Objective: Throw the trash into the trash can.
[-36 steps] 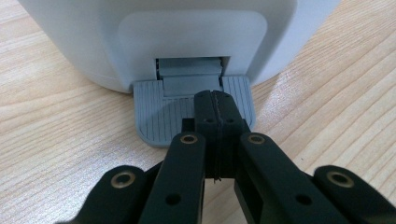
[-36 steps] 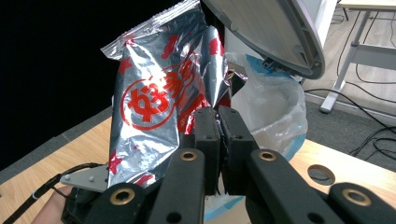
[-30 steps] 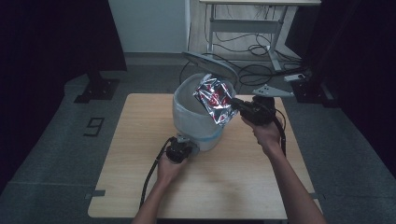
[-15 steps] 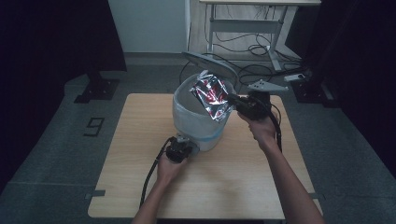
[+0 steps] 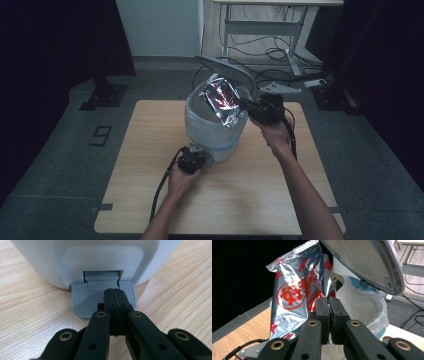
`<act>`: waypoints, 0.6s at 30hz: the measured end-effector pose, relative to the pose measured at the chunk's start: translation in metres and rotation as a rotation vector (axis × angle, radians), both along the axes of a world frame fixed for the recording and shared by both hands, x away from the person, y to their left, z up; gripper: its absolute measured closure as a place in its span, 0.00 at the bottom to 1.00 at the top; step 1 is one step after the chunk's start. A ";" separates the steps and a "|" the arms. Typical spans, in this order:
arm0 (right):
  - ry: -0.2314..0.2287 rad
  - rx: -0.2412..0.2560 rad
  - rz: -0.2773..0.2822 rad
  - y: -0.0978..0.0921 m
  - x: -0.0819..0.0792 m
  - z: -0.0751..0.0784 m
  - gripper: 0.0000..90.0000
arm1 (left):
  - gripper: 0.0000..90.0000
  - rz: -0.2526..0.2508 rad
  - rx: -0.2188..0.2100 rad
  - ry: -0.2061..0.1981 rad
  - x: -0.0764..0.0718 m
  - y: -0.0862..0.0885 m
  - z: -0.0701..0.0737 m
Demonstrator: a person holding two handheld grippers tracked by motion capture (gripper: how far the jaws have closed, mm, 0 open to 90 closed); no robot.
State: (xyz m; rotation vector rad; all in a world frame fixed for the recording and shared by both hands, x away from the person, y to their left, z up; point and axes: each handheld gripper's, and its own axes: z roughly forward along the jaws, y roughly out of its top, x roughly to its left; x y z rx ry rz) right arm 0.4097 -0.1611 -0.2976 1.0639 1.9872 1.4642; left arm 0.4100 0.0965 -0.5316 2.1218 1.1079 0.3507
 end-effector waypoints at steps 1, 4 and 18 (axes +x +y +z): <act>-0.001 -0.001 0.001 0.001 0.001 0.001 0.96 | 1.00 0.000 0.000 0.000 0.000 0.000 0.000; 0.000 -0.005 0.005 0.003 0.003 0.002 0.96 | 1.00 -0.002 -0.002 0.000 0.000 0.000 0.000; 0.015 0.006 -0.003 0.010 0.016 -0.002 0.96 | 1.00 -0.005 -0.005 -0.002 0.000 0.001 0.000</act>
